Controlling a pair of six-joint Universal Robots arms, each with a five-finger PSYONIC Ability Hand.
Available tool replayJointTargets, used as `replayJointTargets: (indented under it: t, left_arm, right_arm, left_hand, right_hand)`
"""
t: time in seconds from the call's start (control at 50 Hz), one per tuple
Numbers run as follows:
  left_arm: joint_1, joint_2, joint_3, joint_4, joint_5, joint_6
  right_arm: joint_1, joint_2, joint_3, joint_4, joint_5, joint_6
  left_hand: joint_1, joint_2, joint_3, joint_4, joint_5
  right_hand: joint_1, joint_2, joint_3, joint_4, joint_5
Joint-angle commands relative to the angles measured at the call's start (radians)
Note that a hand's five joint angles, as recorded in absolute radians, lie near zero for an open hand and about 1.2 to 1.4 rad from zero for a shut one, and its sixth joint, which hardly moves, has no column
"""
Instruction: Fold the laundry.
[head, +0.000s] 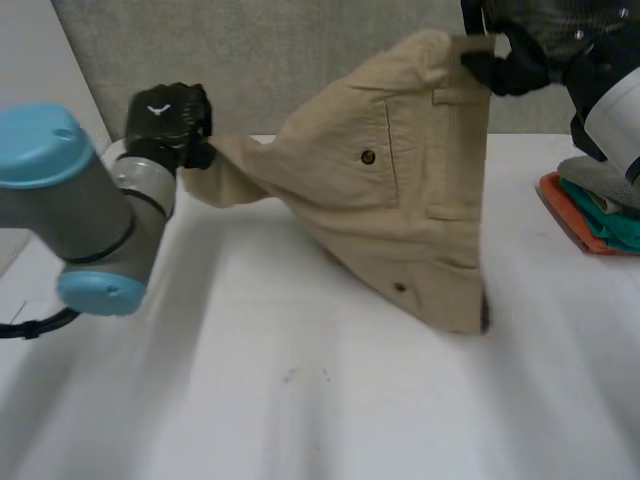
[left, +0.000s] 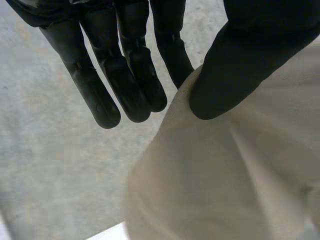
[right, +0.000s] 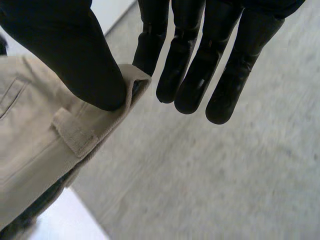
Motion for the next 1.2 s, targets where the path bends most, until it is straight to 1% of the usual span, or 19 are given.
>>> replayJointTargets:
  t: [0.02,0.12,0.18,0.26,0.34,0.42,0.48,0.52,0.56,0.58,0.62,0.7,0.88,1.0,1.08,1.1,1.14,1.16,1.2]
  left_arm:
    - [-0.01,0.151,-0.218,-0.039,0.006,0.194]
    - [-0.028,0.138,-0.298,-0.028,0.001,0.333]
    - [-0.033,0.084,-0.272,-0.016,0.001,0.361]
    - [-0.059,-0.035,-0.163,-0.008,-0.002,0.383]
    - [-0.063,-0.17,0.035,-0.002,-0.005,0.383]
    - [-0.069,-0.233,0.242,0.048,-0.008,0.392]
    - [-0.071,-0.252,0.362,0.117,-0.019,0.41]
    - [-0.072,-0.255,0.442,0.217,-0.042,0.438]
    - [-0.074,-0.252,0.463,0.294,-0.063,0.455]
    - [-0.08,-0.243,0.465,0.376,-0.081,0.471]
    - [-0.091,-0.231,0.454,0.449,-0.094,0.481]
    - [-0.114,-0.177,0.333,0.556,-0.101,0.485]
    - [-0.157,-0.063,-0.127,0.555,-0.108,0.479]
    - [-0.209,-0.06,-0.356,0.526,-0.112,0.484]
    - [-0.255,-0.057,-0.445,0.437,-0.15,0.482]
    - [-0.273,-0.051,-0.463,0.388,-0.167,0.482]
    - [-0.289,-0.036,-0.472,0.33,-0.186,0.481]
    - [-0.298,-0.011,-0.48,0.262,-0.207,0.473]
    - [-0.3,0.021,-0.48,0.202,-0.221,0.467]
  right_arm:
    - [-0.012,0.104,-0.047,0.185,-0.003,-0.062]
    - [-0.011,0.216,-0.084,0.342,0.002,-0.22]
    - [0.001,0.287,-0.116,0.388,0.019,-0.303]
    - [0.006,0.379,-0.177,0.382,0.078,-0.32]
    - [0.021,0.465,-0.266,0.324,0.137,-0.314]
    - [0.054,0.534,-0.38,0.134,0.183,-0.3]
    - [0.058,0.56,-0.45,-0.096,0.243,-0.297]
    - [0.058,0.568,-0.487,-0.278,0.278,-0.299]
    - [0.058,0.572,-0.516,-0.388,0.289,-0.299]
    - [0.06,0.574,-0.521,-0.423,0.287,-0.299]
    - [0.069,0.569,-0.529,-0.503,0.278,-0.299]
    - [0.087,0.543,-0.516,-0.506,0.273,-0.294]
    - [0.121,0.431,-0.23,-0.454,0.234,-0.277]
    - [0.117,0.425,-0.003,-0.265,0.171,-0.276]
    - [0.106,0.428,0.093,-0.166,0.16,-0.279]
    - [0.104,0.428,0.135,-0.145,0.155,-0.277]
    - [0.104,0.427,0.166,-0.143,0.149,-0.279]
    - [0.104,0.425,0.194,-0.143,0.14,-0.279]
    - [0.103,0.425,0.217,-0.144,0.131,-0.279]
  left_hand:
    - [0.23,0.2,0.206,0.2,0.249]
    - [0.23,0.2,0.206,0.2,0.249]
    - [0.23,0.2,0.206,0.2,0.249]
    - [0.23,0.2,0.206,0.2,0.249]
    - [0.23,0.2,0.206,0.2,0.249]
    - [0.23,0.2,0.206,0.2,0.249]
    - [0.23,0.2,0.206,0.2,0.249]
    - [0.23,0.2,0.206,0.2,0.249]
    - [0.23,0.2,0.206,0.2,0.249]
    - [0.23,0.2,0.206,0.2,0.249]
    - [0.23,0.2,0.206,0.2,0.249]
    - [0.23,0.2,0.206,0.2,0.249]
    - [0.23,0.2,0.206,0.2,0.249]
    - [0.23,0.2,0.206,0.2,0.249]
    - [0.017,-0.013,-0.007,-0.013,0.035]
    - [-0.146,-0.176,-0.171,-0.177,-0.128]
    - [-0.332,-0.362,-0.357,-0.363,-0.314]
    - [-0.539,-0.569,-0.564,-0.57,-0.521]
    - [-0.653,-0.683,-0.677,-0.683,-0.634]
  right_hand:
    - [0.402,0.223,0.214,0.204,0.236]
    - [0.402,0.223,0.214,0.204,0.236]
    - [0.402,0.223,0.214,0.204,0.236]
    - [0.402,0.223,0.214,0.204,0.236]
    - [0.402,0.223,0.214,0.204,0.236]
    - [0.402,0.223,0.214,0.204,0.236]
    - [0.402,0.223,0.214,0.204,0.236]
    - [0.402,0.223,0.214,0.204,0.236]
    - [0.402,0.223,0.214,0.204,0.236]
    - [0.402,0.223,0.214,0.204,0.236]
    - [0.402,0.223,0.214,0.204,0.236]
    - [0.402,0.223,0.214,0.204,0.236]
    - [0.402,0.223,0.214,0.204,0.236]
    - [0.402,0.223,0.214,0.204,0.236]
    - [0.402,0.223,0.214,0.204,0.236]
    - [0.402,0.223,0.214,0.204,0.236]
    - [0.402,0.223,0.214,0.204,0.236]
    - [0.402,0.223,0.214,0.204,0.236]
    - [0.402,0.223,0.214,0.204,0.236]
